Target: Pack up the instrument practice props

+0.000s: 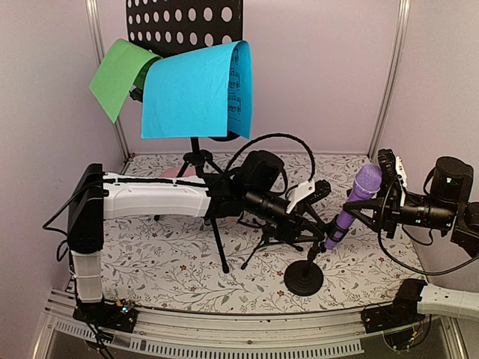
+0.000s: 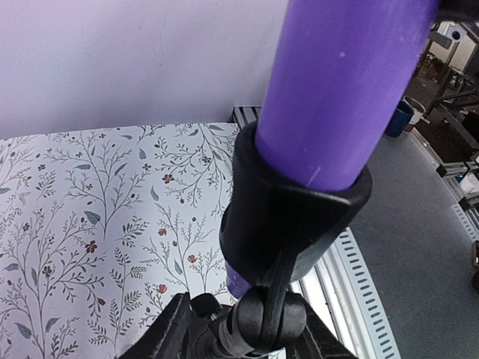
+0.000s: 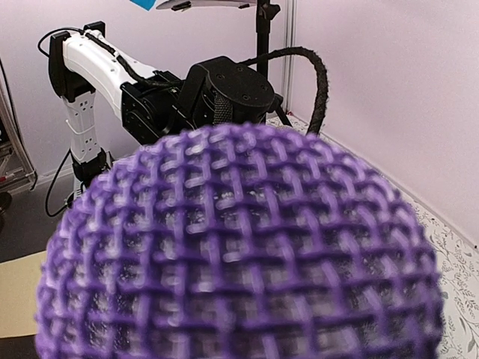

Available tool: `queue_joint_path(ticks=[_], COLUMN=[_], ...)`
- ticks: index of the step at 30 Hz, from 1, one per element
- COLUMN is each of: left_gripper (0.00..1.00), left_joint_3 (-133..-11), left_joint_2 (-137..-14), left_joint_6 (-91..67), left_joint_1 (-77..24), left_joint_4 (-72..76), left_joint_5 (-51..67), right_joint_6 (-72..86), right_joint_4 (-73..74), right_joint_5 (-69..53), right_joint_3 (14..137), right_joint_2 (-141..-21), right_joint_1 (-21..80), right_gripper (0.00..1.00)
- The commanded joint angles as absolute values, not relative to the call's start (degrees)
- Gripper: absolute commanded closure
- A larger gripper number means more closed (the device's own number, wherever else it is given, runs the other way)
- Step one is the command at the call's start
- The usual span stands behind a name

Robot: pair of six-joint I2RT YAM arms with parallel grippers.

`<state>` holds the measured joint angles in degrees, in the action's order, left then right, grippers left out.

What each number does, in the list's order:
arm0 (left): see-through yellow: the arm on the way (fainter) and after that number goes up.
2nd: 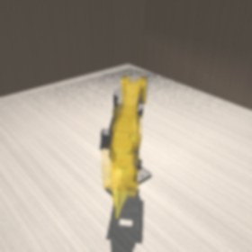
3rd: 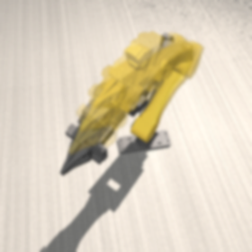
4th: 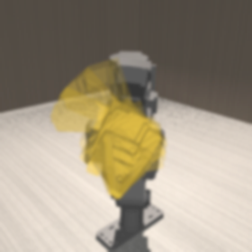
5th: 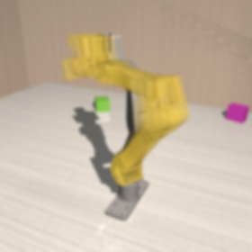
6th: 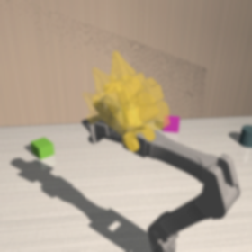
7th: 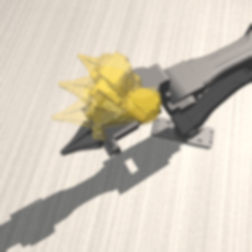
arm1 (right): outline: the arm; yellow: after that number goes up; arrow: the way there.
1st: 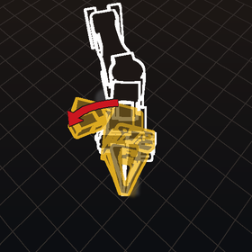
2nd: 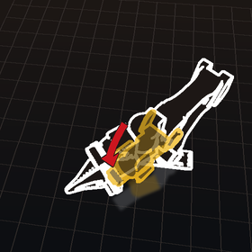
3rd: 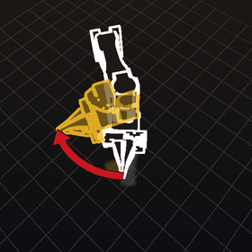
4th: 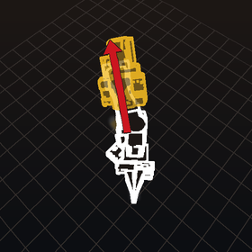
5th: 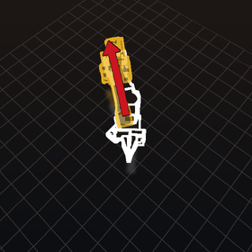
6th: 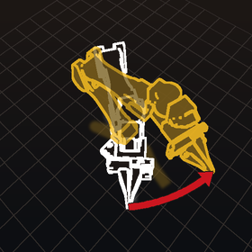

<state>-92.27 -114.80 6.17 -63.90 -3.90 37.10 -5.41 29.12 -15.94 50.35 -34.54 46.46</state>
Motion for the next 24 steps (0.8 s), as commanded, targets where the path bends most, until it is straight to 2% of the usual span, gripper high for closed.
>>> queue_joint_path(ticks=[1, 5, 7, 10, 11, 19, 24], left_gripper=[0.58, 0.64, 0.75, 0.98, 1.0, 1.0, 1.0], left_joint_3=[-95.83, -97.2, -97.85, -98.65, -98.54, -95.76, -95.36], left_joint_2=[-116.92, -117.87, -118.3, -118.77, -118.73, -116.91, -116.8], left_joint_6=[6.95, 7.03, 7.06, 7.32, 7.4, 7.75, 8.83], left_joint_1=[-64.49, -64.85, -64.92, -64.95, -65.03, -65.19, -65.77], left_joint_4=[-4.65, -4.36, -4.26, -5.18, -5.4, -3.87, -4.45], left_joint_5=[38.76, 39.11, 39.27, 39.29, 39.06, 34.46, 29.88], right_joint_6=[-6.71, -6.86, -6.92, -7.1, -7.25, -6.1, -2.05], right_joint_4=[27.12, 26.44, 26.44, 26.16, 26.22, 28.85, 31.84], right_joint_5=[-14.28, -15.42, -15.56, -14.94, -14.72, -12.01, -0.79], right_joint_3=[49.44, 49.01, 48.95, 48.93, 48.91, 49.84, 50.95], right_joint_2=[-33.99, -34.71, -35.04, -34.78, -34.58, -34.11, -33.59], right_joint_1=[46.66, 46.68, 46.62, 46.63, 46.62, 46.67, 46.67], right_gripper=[0.91, 0.91, 0.91, 0.91, 0.91, 0.94, 0.98])
